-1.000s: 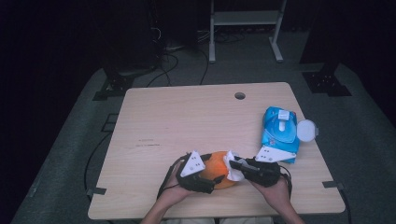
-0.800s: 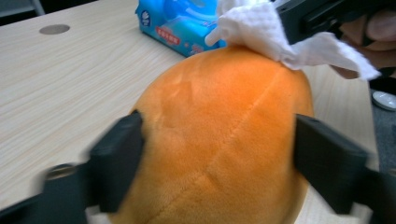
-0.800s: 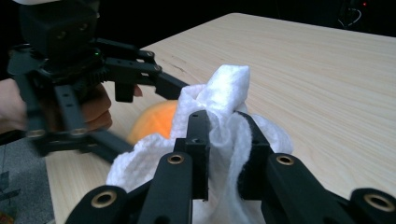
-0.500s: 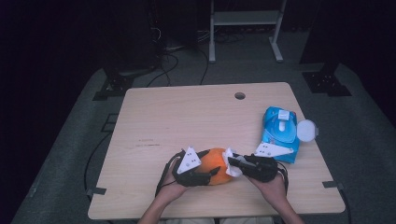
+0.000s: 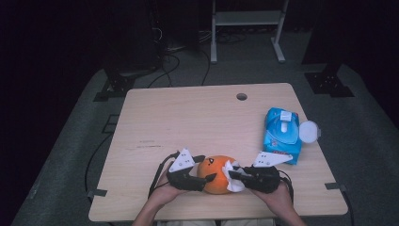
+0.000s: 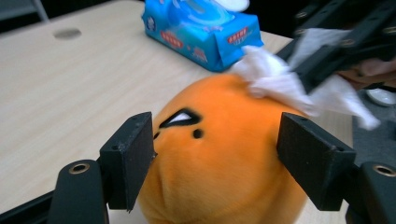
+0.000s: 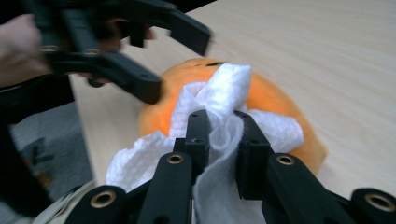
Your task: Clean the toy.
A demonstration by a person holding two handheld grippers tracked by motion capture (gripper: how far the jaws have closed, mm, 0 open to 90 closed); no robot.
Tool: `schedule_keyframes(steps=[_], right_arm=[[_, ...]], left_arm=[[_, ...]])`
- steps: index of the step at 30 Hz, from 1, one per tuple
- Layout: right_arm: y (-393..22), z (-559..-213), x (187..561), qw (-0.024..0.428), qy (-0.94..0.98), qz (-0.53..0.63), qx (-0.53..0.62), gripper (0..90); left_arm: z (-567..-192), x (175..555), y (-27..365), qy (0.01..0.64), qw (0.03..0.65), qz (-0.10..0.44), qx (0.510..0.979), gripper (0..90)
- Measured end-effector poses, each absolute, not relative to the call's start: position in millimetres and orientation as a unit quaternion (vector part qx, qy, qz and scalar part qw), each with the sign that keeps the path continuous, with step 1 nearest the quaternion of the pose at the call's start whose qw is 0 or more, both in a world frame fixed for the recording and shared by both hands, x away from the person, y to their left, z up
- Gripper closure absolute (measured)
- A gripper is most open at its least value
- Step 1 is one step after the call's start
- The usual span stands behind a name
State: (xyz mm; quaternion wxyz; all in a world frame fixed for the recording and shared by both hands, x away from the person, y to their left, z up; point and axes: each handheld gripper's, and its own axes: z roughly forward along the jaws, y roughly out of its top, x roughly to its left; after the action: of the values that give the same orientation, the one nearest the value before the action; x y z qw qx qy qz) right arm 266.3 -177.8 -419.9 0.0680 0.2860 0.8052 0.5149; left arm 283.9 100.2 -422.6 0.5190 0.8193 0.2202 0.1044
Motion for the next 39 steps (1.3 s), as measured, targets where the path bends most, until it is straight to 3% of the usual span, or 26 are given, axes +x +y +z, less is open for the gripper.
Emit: schedule_keyframes(steps=[5,8,13,16,20,23,27,32,37,39], right_arm=[[-177,-417,272,0.058,0.801,0.523,0.285,76.2],[-182,-418,281,0.084,0.799,0.513,0.302,76.0],[-186,-424,274,0.064,0.804,0.511,0.298,76.2],[-175,-417,267,0.064,0.822,0.505,0.255,76.1],[-183,-417,271,0.08,0.823,0.495,0.267,76.0],[-197,-423,272,0.062,0.816,0.495,0.291,75.8],[-198,-429,265,0.026,0.819,0.498,0.283,75.3],[-199,-430,266,0.026,0.826,0.494,0.272,75.0],[-214,-430,266,0.031,0.812,0.502,0.294,73.1],[-224,-427,267,0.047,0.807,0.502,0.309,73.0]], left_arm=[[-429,279,92,0.199,0.499,0.086,0.839,34.0],[-426,275,90,0.18,0.497,0.077,0.845,34.2],[-416,279,85,0.199,0.529,0.096,0.819,24.3],[-429,280,79,0.196,0.491,0.081,0.845,25.4],[-430,278,85,0.194,0.49,0.058,0.848,28.3],[-429,277,83,0.185,0.494,0.05,0.848,28.1],[-420,277,72,0.176,0.506,0.058,0.843,19.2],[-426,276,57,0.164,0.474,0.091,0.86,17.5],[-438,274,57,0.176,0.465,0.088,0.863,31.9],[-436,272,57,0.18,0.463,0.113,0.861,41.0]])
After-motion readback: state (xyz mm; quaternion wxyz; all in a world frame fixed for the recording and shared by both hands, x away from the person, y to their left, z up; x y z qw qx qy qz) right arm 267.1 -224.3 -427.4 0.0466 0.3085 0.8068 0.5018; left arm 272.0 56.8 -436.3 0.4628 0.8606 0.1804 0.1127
